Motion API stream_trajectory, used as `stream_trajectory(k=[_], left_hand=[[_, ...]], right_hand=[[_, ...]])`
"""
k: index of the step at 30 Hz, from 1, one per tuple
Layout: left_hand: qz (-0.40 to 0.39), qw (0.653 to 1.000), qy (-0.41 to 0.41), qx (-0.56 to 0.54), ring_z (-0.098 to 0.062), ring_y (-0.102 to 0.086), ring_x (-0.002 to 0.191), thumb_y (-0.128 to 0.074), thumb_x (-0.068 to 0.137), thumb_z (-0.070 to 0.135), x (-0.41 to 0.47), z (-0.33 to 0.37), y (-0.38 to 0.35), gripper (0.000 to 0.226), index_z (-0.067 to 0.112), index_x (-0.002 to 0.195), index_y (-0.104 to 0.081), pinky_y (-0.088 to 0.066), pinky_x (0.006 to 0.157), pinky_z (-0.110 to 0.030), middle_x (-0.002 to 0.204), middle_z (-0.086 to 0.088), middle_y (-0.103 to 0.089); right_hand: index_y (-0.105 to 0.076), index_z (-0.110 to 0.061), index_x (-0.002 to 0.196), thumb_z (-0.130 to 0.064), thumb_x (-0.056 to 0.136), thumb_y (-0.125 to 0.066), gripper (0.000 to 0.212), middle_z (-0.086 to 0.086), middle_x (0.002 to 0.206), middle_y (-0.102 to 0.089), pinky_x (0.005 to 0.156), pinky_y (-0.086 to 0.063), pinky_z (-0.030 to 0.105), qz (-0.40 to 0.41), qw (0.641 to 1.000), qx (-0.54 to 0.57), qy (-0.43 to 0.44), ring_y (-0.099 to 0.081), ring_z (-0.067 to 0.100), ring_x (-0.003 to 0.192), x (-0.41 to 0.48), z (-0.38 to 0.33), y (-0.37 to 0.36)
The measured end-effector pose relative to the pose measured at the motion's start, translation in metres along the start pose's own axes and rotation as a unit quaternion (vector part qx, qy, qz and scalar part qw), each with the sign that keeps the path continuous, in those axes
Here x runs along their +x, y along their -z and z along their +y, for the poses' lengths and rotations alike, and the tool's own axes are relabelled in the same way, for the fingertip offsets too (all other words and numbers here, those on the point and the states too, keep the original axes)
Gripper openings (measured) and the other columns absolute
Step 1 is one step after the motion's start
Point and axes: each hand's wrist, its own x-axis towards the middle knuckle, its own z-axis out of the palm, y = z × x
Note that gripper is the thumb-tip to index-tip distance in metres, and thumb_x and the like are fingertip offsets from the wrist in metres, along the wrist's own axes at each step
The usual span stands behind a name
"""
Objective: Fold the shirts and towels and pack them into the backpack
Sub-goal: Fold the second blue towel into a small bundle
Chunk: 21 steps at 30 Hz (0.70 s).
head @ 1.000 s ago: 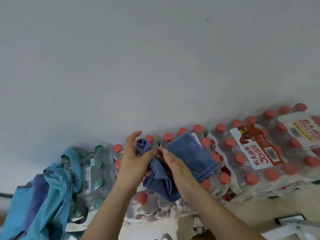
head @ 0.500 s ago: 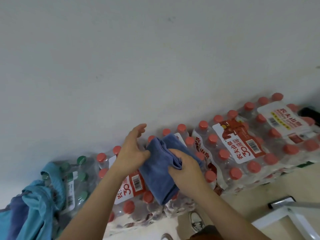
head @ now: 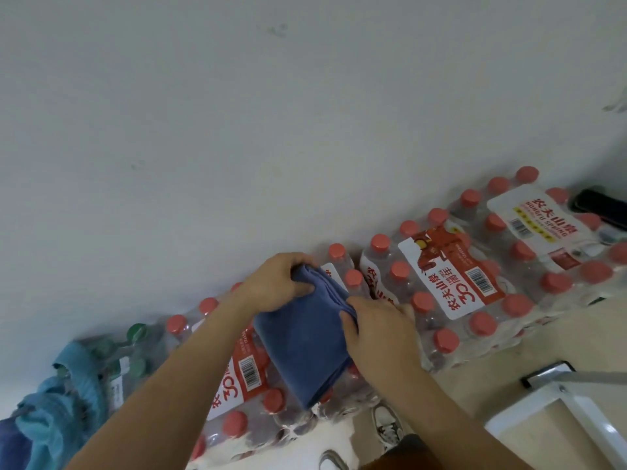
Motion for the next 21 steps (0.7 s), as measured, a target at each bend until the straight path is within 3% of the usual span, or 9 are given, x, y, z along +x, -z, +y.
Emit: stream_trajectory(k=[5, 9, 14, 18, 21], left_hand=[[0.056, 0.995, -0.004, 0.082, -0.012, -0.054, 0.087, -0.063, 0.087, 0.016, 0.007, 0.000, -0.018, 0.011, 0.021, 0.097, -0.062, -0.039, 0.067, -0.013, 0.094, 0.008, -0.062], [0.066, 0.993, -0.006, 0.102, -0.020, -0.057, 0.090, -0.060, 0.091, 0.018, 0.009, -0.001, -0.023, 0.011, 0.019, 0.102, -0.060, -0.043, 0.075, -0.028, 0.099, -0.001, -0.066], [0.079, 0.990, -0.007, 0.118, -0.026, -0.058, 0.094, -0.055, 0.093, 0.019, 0.008, -0.004, -0.030, 0.015, 0.016, 0.108, -0.055, -0.045, 0.077, -0.035, 0.103, -0.005, -0.065], [0.104, 0.986, -0.035, 0.128, -0.025, -0.056, 0.096, -0.051, 0.094, 0.016, 0.006, -0.008, -0.042, 0.018, 0.016, 0.112, -0.051, -0.039, 0.075, -0.029, 0.108, -0.005, -0.061], [0.121, 0.982, -0.067, 0.128, -0.021, -0.056, 0.098, -0.050, 0.095, 0.016, 0.002, -0.009, -0.045, 0.034, 0.021, 0.129, -0.050, -0.042, 0.085, -0.028, 0.110, -0.004, -0.057]], right_hand=[[-0.058, -0.026, 0.061, -0.027, 0.063, -0.082, 0.025, -0.008, 0.049, -0.054, 0.060, -0.045, 0.026, -0.005, 0.999, -0.048, 0.003, -0.053, 0.012, 0.046, 0.004, 0.006, -0.011], [-0.061, -0.023, 0.065, -0.026, 0.065, -0.080, 0.020, -0.007, 0.051, -0.056, 0.060, -0.048, 0.027, 0.001, 1.000, -0.026, -0.003, -0.055, 0.014, 0.048, 0.005, 0.010, -0.016], [-0.063, -0.022, 0.070, -0.024, 0.070, -0.077, 0.014, -0.007, 0.055, -0.058, 0.060, -0.048, 0.029, -0.008, 1.000, -0.004, -0.015, -0.056, 0.015, 0.051, 0.007, 0.013, -0.022], [-0.066, -0.019, 0.087, -0.023, 0.078, -0.070, 0.011, -0.002, 0.069, -0.064, 0.064, -0.049, 0.033, -0.008, 0.999, 0.024, -0.022, -0.060, 0.021, 0.065, 0.007, 0.014, -0.023], [-0.056, -0.020, 0.117, -0.024, 0.079, -0.072, 0.041, 0.004, 0.090, -0.062, 0.065, -0.051, 0.033, -0.010, 0.999, 0.024, -0.026, -0.061, 0.023, 0.077, 0.005, 0.015, -0.022]])
